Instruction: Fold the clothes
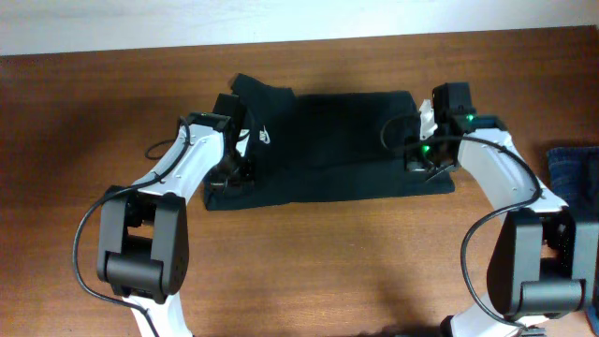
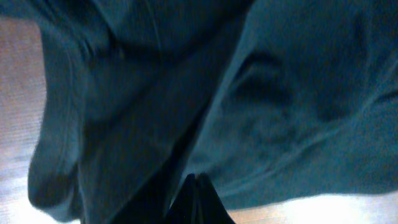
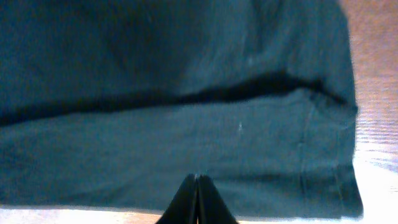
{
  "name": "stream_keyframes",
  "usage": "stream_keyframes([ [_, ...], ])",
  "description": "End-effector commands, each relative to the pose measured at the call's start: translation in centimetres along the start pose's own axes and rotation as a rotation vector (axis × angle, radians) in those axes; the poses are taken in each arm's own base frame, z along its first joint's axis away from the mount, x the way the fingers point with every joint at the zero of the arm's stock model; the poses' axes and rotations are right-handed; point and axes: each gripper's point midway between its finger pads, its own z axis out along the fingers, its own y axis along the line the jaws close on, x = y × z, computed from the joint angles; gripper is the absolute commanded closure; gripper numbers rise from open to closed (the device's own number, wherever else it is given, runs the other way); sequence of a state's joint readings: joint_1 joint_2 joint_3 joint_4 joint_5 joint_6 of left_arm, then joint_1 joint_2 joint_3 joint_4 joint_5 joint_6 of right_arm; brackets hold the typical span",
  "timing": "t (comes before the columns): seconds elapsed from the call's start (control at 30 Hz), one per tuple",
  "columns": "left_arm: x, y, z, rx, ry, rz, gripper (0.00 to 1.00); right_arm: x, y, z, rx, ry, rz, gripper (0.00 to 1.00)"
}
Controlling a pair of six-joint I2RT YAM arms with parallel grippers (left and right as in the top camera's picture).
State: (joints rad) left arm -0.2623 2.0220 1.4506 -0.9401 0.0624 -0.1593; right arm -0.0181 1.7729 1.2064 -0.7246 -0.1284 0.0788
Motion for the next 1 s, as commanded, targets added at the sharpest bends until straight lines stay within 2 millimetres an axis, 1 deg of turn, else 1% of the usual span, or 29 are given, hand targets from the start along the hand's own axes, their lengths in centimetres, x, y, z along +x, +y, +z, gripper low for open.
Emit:
stream_keyframes([
  [0.0, -0.7, 0.6, 0.5, -0.029, -0.028, -0.014, 1.00, 0.9, -0.5, 1.3, 0.010, 0.000, 0.006, 0.96],
  [0.17, -1.8, 0.7, 0.9, -0.033, -0.079, -0.012, 0.99, 0.9, -0.6, 2.7, 0.006, -0.051, 0.000, 0.96],
  [0.37, -0.8, 0.9, 2.1, -0.036, -0.056, -0.013, 0.99, 1.0, -0.8, 3.6, 0.005, -0.080, -0.004, 0.96],
  [0.5, -0.5, 1.6, 2.5, -0.070, -0.056, -0.014, 0.99, 1.1, -1.4, 3.6, 0.042, -0.080, -0.002, 0.96],
  [0.6, -0.4, 1.7, 2.8, -0.077, -0.059, -0.014, 0.99, 1.1, -1.6, 3.6, 0.048, -0.079, -0.001, 0.96],
  [0.8, 0.2, 1.9, 4.1, -0.077, -0.059, -0.014, 0.99, 1.6, -1.6, 3.7, 0.051, -0.061, 0.001, 0.96],
  [0.97, 0.5, 2.0, 5.1, -0.076, -0.065, -0.014, 0.99, 2.2, -1.7, 4.2, 0.051, -0.057, 0.001, 0.96],
])
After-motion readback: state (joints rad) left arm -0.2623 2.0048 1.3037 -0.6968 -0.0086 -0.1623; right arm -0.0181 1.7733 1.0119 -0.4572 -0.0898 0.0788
